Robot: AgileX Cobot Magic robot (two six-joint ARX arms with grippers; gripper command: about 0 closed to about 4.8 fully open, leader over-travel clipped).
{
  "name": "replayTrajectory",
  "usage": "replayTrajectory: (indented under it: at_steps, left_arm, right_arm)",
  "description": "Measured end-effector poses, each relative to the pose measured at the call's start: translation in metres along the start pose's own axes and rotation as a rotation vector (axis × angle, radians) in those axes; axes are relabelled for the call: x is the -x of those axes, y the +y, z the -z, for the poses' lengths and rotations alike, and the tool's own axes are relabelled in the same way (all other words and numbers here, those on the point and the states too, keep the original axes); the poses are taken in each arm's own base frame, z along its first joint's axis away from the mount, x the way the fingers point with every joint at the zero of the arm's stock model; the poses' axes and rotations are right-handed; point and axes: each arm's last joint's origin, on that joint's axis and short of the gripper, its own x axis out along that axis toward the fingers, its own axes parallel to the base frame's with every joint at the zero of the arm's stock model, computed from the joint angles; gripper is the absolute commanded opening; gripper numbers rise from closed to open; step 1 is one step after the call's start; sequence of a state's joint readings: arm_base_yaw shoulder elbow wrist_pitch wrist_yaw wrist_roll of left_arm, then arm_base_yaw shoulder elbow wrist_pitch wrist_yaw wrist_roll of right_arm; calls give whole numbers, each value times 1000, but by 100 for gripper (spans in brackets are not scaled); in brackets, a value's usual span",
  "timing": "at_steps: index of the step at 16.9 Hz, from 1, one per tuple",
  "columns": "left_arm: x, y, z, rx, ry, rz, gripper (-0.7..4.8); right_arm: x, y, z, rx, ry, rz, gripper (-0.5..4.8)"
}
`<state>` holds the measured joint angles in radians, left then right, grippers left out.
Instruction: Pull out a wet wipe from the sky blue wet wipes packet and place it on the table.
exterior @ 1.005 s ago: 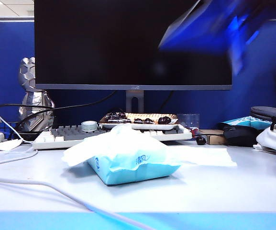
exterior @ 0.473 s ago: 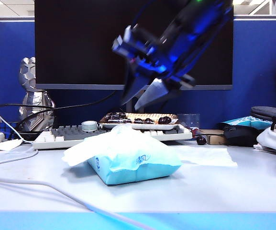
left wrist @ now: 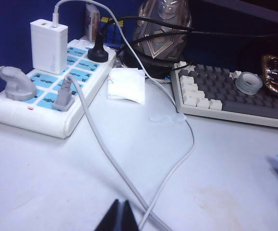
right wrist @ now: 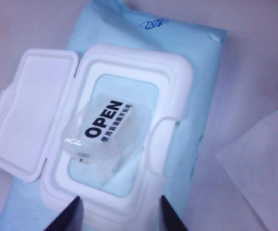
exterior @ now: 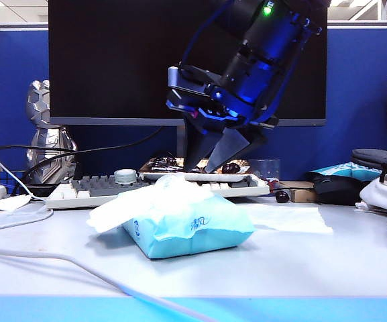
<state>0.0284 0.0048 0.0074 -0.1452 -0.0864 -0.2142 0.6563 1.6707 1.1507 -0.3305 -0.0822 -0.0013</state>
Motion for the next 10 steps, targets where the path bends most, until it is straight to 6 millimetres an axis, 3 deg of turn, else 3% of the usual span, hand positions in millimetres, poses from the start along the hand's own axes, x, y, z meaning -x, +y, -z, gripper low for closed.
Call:
replayTrajectory:
  at_steps: [10]
  left_arm:
    - [0, 0, 0, 0, 0, 0, -3]
  right_arm:
    - [-21, 1, 2, 55, 21, -22, 198]
